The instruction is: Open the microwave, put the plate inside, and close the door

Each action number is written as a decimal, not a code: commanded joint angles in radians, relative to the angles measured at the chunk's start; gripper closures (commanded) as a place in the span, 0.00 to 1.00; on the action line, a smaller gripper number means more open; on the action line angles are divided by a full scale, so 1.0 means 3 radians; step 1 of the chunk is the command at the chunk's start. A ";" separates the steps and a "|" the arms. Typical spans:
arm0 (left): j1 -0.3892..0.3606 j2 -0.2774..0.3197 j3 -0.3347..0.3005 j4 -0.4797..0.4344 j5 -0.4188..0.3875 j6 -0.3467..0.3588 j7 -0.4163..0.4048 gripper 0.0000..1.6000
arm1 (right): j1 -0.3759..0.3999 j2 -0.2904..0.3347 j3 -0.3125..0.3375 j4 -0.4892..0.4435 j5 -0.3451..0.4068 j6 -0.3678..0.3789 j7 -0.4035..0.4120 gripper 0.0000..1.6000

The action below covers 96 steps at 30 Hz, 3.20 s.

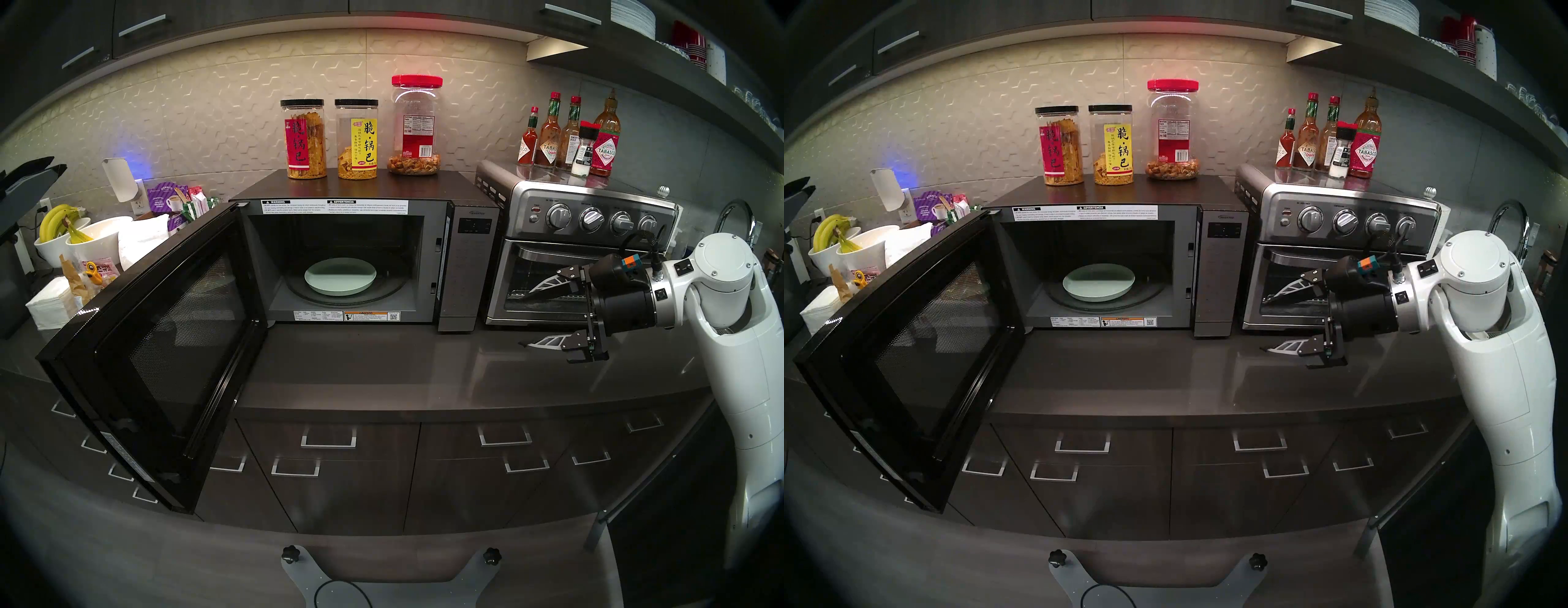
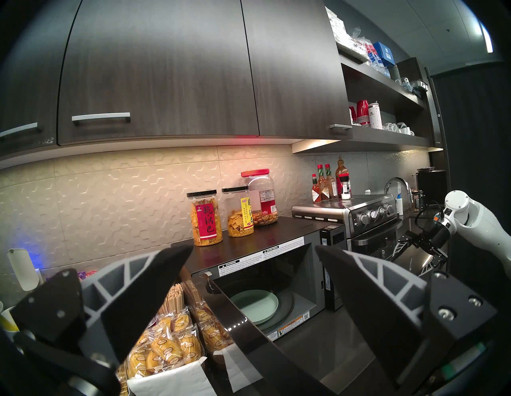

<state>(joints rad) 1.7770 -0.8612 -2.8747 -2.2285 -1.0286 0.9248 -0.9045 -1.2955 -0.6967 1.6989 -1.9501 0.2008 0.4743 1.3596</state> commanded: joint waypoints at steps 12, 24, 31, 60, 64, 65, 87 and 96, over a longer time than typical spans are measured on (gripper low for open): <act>-0.0009 0.0012 -0.0017 0.0007 0.0025 -0.0005 -0.0391 0.00 | 0.0047 0.0023 0.0001 0.0004 0.0048 0.0007 0.0036 0.00; -0.0088 0.0020 -0.0017 0.0018 -0.0014 0.0006 -0.0330 0.00 | 0.0045 0.0030 -0.0002 0.0004 0.0055 0.0006 0.0030 0.00; -0.0048 -0.0062 -0.0017 -0.0001 -0.0027 0.0117 -0.0347 0.00 | 0.0043 0.0033 -0.0002 0.0003 0.0057 0.0005 0.0025 0.00; -0.0263 -0.0302 -0.0017 0.0255 -0.0106 0.0117 -0.0130 0.00 | 0.0029 0.0038 -0.0001 -0.0004 0.0049 -0.0004 0.0011 0.00; -0.0267 -0.0297 -0.0017 0.0341 -0.0057 0.0117 -0.0118 0.00 | 0.0028 0.0039 -0.0001 -0.0004 0.0048 -0.0005 0.0011 0.00; -0.0266 -0.0299 -0.0017 0.0358 -0.0045 0.0117 -0.0116 0.00 | 0.0028 0.0039 -0.0001 -0.0004 0.0048 -0.0006 0.0011 0.00; 0.0048 -0.0335 -0.0017 0.0586 0.0363 0.0117 -0.0127 0.00 | 0.0023 0.0043 -0.0001 -0.0004 0.0042 -0.0013 0.0012 0.00; 0.0353 -0.0444 -0.0017 0.0496 0.0528 0.0087 -0.0195 0.00 | 0.0024 0.0044 -0.0001 -0.0004 0.0043 -0.0015 0.0015 0.00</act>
<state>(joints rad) 1.8073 -0.9744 -2.8749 -2.0536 -0.8892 0.9619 -0.8665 -1.2961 -0.6828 1.6946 -1.9497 0.2093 0.4688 1.3633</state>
